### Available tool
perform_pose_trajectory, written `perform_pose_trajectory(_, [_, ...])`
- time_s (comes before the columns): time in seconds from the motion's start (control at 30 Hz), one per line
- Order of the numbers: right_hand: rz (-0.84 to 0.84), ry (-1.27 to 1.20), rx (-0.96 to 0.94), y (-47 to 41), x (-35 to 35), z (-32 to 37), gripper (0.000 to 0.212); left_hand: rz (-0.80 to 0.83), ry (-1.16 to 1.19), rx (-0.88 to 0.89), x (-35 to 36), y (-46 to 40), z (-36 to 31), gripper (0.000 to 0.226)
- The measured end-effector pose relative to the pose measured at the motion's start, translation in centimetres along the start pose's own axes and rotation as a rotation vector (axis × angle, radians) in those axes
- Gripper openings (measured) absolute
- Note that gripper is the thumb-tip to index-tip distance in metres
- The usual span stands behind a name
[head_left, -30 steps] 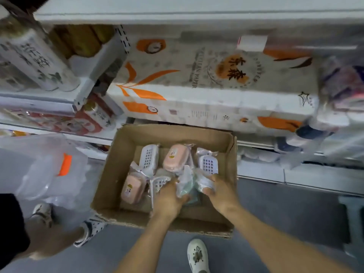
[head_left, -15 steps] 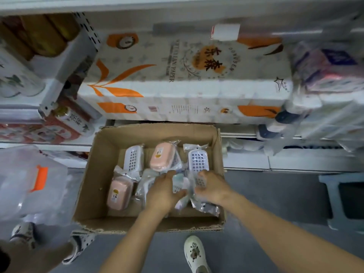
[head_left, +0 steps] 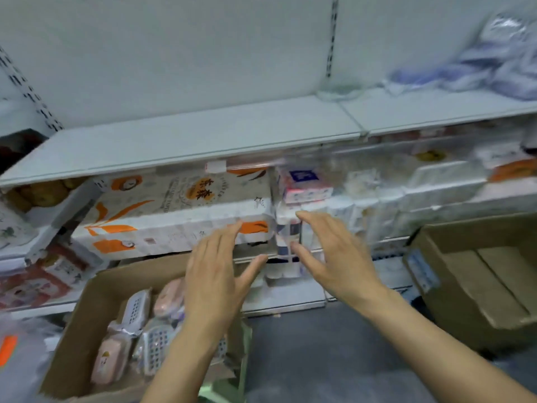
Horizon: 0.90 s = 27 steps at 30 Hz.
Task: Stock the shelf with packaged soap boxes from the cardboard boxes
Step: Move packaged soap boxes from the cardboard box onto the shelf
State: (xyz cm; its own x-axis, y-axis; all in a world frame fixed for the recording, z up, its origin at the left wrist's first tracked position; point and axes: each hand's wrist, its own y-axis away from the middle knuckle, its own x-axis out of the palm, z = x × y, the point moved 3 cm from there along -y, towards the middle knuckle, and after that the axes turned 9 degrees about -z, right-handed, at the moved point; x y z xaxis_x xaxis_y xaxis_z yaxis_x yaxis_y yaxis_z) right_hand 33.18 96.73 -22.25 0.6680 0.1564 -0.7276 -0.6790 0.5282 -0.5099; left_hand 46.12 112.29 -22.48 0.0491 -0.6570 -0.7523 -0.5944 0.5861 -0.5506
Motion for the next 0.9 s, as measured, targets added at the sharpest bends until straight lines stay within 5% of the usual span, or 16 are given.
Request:
perform_pose_trajectory(0.33, [-0.337,0.193,0.124,6.2,-25.3,-16.1,0.057,-0.062,0.221,0.313,5.3,-3.2,-28.7,0.069])
perform_pose_trajectory(0.57, [-0.412,0.321,0.19,6.0,-36.2,-26.0,0.056,-0.027,0.245,0.479,10.7,-6.8,-42.7,0.07])
perform_pose_trajectory(0.9, [-0.42,0.427,0.217,1.7,-48.1,-43.8,0.053,-0.02,0.408,0.49,21.5,-12.7,-60.5,0.07])
